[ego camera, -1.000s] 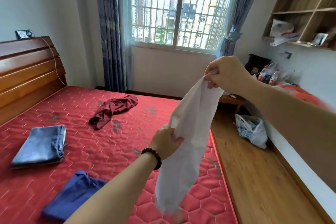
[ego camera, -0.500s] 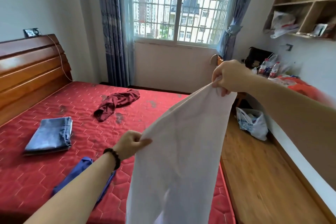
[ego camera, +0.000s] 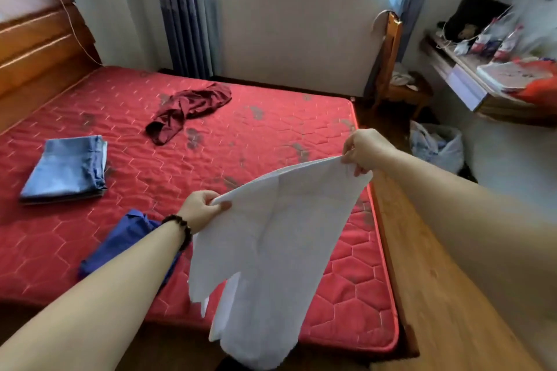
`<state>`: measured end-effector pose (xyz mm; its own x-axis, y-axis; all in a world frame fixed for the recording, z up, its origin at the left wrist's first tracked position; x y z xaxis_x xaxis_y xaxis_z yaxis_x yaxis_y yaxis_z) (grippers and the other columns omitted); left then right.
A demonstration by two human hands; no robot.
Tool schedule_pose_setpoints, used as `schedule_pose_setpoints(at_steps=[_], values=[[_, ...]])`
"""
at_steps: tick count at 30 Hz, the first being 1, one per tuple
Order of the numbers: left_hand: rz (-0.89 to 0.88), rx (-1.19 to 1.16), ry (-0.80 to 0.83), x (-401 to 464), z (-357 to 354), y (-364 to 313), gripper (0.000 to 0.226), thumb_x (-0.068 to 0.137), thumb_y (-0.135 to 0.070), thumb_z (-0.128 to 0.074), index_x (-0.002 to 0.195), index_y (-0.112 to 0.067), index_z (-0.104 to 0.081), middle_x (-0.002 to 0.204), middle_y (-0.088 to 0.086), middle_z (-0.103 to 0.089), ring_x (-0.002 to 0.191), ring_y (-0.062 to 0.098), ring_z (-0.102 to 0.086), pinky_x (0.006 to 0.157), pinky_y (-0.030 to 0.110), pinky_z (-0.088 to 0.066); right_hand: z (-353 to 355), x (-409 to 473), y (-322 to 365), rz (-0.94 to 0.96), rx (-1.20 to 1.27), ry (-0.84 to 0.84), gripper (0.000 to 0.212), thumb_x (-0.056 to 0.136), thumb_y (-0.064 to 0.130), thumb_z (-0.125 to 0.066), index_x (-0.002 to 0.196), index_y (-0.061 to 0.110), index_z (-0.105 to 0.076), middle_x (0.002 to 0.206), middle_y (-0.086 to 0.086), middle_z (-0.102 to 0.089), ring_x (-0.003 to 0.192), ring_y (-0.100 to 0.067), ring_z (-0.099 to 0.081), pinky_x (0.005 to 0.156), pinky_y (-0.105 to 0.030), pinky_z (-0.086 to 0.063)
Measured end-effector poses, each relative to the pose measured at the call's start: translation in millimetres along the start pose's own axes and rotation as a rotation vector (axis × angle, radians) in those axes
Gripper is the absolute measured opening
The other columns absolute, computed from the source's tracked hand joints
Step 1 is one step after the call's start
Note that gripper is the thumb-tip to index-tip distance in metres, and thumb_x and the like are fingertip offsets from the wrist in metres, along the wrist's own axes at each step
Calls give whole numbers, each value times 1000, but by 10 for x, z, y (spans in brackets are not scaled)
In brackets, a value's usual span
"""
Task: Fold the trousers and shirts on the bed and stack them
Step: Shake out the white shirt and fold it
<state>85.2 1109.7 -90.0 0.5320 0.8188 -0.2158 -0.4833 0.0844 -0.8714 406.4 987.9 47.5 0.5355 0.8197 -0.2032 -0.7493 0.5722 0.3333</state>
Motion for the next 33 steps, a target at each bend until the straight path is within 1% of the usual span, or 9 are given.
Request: schedule_pose_setpoints(at_steps=[5,9,14,20,25,26,28,30,33], values=[[47,56,-17,1009,-233,450,42,92,-23,-61,70,11,-52,65,9,-41,61,16,-37,54,27,-29,-594,1182,-271,-19,17,2,7,87,18,-70,80,16,-69,79,-5,-69,51,-17,-69,67,-39,-60],[28,107,-23,2001,-337,699,41,92,-23,-60,61,-3,-43,61,6,-32,56,16,-28,48,27,-20,-977,2167,-455,-51,57,129,7,85,15,-70,78,13,-68,67,-1,-69,48,-14,-68,53,-26,-54],[67,129,1,3100,-588,1114,39,91,-22,-61,61,-3,-45,61,6,-35,57,16,-31,53,31,-24,-1525,3212,-731,-84,110,211,11,82,8,-73,73,10,-66,57,0,-63,41,-13,-64,39,-18,-48],[101,142,-69,4099,-952,1835,42,91,-19,-62,56,-13,-39,55,-2,-33,53,15,-29,51,31,-24,-2353,4393,-996,-70,72,244,5,83,11,-71,80,8,-68,56,-4,-64,41,-13,-64,49,-26,-50],[226,323,-59,4668,-1159,2568,40,87,-31,-66,60,-3,-56,54,1,-48,54,16,-42,52,31,-31,-3228,5043,-1220,-15,5,252,10,84,19,-66,74,19,-66,41,10,-59,38,-6,-59,52,-25,-49],[248,352,-53,4737,-1186,2694,39,86,-32,-67,62,-3,-59,55,-1,-52,54,15,-45,52,30,-33,-3394,5107,-1276,-3,22,261,10,84,19,-67,74,19,-66,46,8,-61,41,-9,-60,52,-25,-48],[270,399,-23,4830,-1251,2898,35,84,-39,-67,64,-10,-62,60,-3,-59,58,14,-52,53,29,-37,-3657,5202,-1422,-2,92,239,3,82,19,-71,82,21,-69,73,2,-67,53,-17,-63,56,-28,-49],[277,437,-14,4895,-1301,2988,34,82,-49,-66,66,-18,-63,68,-5,-63,65,12,-58,56,28,-40,-3769,5273,-1596,-17,127,150,25,80,27,-74,104,21,-69,101,-3,-63,78,-22,-62,71,-31,-48],[238,447,-25,5050,-1416,2897,32,81,-55,-62,72,-24,-63,72,-7,-63,70,8,-58,56,25,-38,-3777,5252,-1877,-165,128,-16,45,82,41,-71,118,16,-62,110,-8,-60,97,-24,-57,78,-29,-40]])
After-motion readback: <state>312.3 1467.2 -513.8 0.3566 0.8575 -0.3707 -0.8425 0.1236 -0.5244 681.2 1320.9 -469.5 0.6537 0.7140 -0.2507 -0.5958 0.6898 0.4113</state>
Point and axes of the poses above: each hand's wrist, its own x-axis towards the middle knuckle, its own z-axis out of the back of the hand, y = z × x, the point moved 4 cm from there along x, towards the middle knuckle
